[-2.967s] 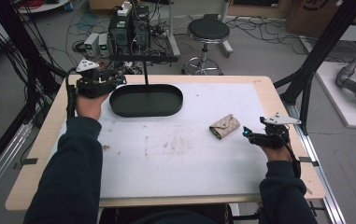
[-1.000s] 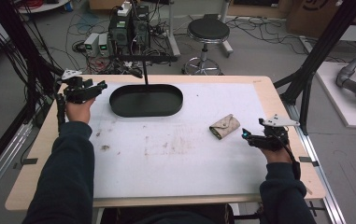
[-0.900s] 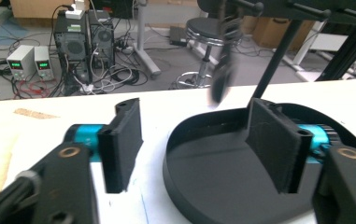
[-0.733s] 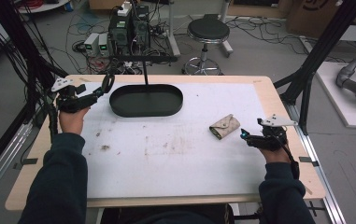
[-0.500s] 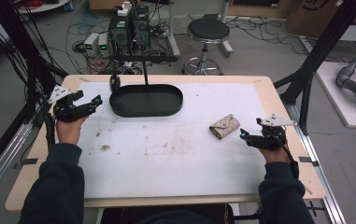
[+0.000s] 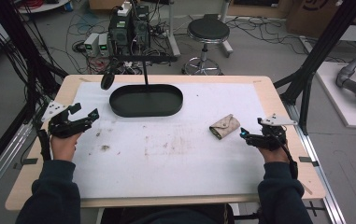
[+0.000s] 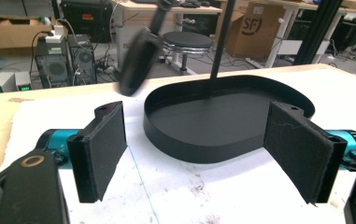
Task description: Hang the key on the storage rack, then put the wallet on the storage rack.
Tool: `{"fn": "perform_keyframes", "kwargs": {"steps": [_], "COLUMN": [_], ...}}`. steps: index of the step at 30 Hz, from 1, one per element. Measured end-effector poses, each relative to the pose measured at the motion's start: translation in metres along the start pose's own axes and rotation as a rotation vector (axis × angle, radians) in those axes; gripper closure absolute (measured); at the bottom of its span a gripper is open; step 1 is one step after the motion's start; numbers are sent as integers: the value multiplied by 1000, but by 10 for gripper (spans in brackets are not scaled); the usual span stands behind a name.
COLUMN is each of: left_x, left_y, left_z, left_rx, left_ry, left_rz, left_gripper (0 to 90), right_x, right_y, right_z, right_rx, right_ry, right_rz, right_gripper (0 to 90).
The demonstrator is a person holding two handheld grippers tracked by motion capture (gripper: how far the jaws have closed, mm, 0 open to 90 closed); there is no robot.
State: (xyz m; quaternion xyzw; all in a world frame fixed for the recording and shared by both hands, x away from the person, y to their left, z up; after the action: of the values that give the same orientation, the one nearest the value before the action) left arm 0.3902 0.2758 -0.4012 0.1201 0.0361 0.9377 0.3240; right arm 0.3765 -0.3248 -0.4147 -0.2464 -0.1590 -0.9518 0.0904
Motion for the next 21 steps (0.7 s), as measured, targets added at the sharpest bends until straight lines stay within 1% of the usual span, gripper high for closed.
{"fn": "perform_keyframes", "kwargs": {"steps": [3, 5, 8, 10, 12, 14, 15, 17, 19, 21], "left_x": [-1, -3, -8, -10, -11, -11, -10, -10, -9, -8], "left_y": [3, 6, 8, 9, 10, 11, 11, 11, 11, 10], "left_z": [-2, -5, -9, -10, -11, -12, -13, -14, -14, -13], "left_rx": [-7, -13, -17, -21, -20, -16, -18, -22, -19, -15], "left_ry": [-3, -20, -40, -55, -58, -57, -66, -78, -81, -73], "left_rz": [-3, -10, -23, -28, -36, -43, -46, -43, -40, -35], "left_gripper": [210, 210, 210, 210, 210, 210, 211, 211, 211, 211], "right_x": [-1, -2, -4, -6, -8, -10, -11, -14, -20, -28], "right_y": [-3, -5, -9, -13, -18, -24, -27, -32, -37, -40], "right_z": [-1, -1, 1, 2, 2, 4, 5, 8, 12, 16], "right_rx": [4, 12, 15, 18, 25, 8, 9, 10, 10, -8], "right_ry": [-11, -20, -26, -35, -44, -60, -55, -55, -72, -97], "right_rz": [4, 0, 7, 13, 12, 22, 23, 14, 4, -22], "right_gripper": [216, 216, 216, 216, 218, 220, 230, 246, 245, 245]}}
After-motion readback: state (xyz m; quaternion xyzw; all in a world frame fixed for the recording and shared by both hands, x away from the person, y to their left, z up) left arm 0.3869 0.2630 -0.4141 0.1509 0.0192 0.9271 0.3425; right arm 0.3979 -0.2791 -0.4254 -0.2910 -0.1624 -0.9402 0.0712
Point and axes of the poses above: each handheld gripper's, and its own axes: x roughly backward along the jaws, z roughly out of its top, y roughly to its right, the point moved 4 cm from there along -x, roughly forward along the jaws, and after that the axes turned 14 degrees about -z, right-handed, at the moved point
